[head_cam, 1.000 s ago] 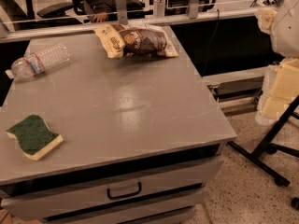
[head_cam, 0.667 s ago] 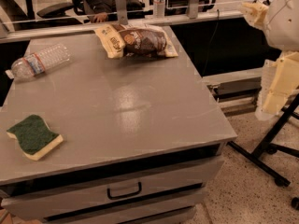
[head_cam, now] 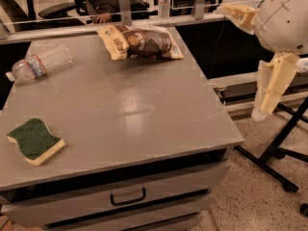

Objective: Pick water bottle

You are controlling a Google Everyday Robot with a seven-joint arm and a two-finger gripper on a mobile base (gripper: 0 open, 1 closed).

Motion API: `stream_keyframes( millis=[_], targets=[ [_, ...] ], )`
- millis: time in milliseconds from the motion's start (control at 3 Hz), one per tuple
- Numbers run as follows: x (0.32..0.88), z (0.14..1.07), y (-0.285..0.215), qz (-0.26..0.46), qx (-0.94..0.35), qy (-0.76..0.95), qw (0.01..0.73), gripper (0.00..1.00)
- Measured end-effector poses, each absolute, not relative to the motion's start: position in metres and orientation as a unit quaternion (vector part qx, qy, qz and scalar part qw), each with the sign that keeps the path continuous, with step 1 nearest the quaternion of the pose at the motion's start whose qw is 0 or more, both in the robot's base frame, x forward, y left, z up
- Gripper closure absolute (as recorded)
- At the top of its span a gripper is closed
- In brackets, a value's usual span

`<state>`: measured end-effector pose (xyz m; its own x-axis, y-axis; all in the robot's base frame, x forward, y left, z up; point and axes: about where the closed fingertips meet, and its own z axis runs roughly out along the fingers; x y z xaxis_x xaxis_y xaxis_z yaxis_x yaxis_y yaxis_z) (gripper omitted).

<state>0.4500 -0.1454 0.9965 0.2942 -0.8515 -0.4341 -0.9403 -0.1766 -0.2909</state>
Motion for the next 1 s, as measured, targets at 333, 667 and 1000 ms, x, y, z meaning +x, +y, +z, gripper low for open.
stream_keyframes(
  millis=[333, 667, 1000],
  targets=[
    [0.462, 0.993, -0.129, 0.081, -0.77, 0.575, 0.263, 0.0],
    [0.493, 0.988, -0.096, 0.067, -0.795, 0.538, 0.273, 0.0],
    [0.531, 0.985, -0.053, 0.054, -0.819, 0.498, 0.279, 0.0]
  ],
)
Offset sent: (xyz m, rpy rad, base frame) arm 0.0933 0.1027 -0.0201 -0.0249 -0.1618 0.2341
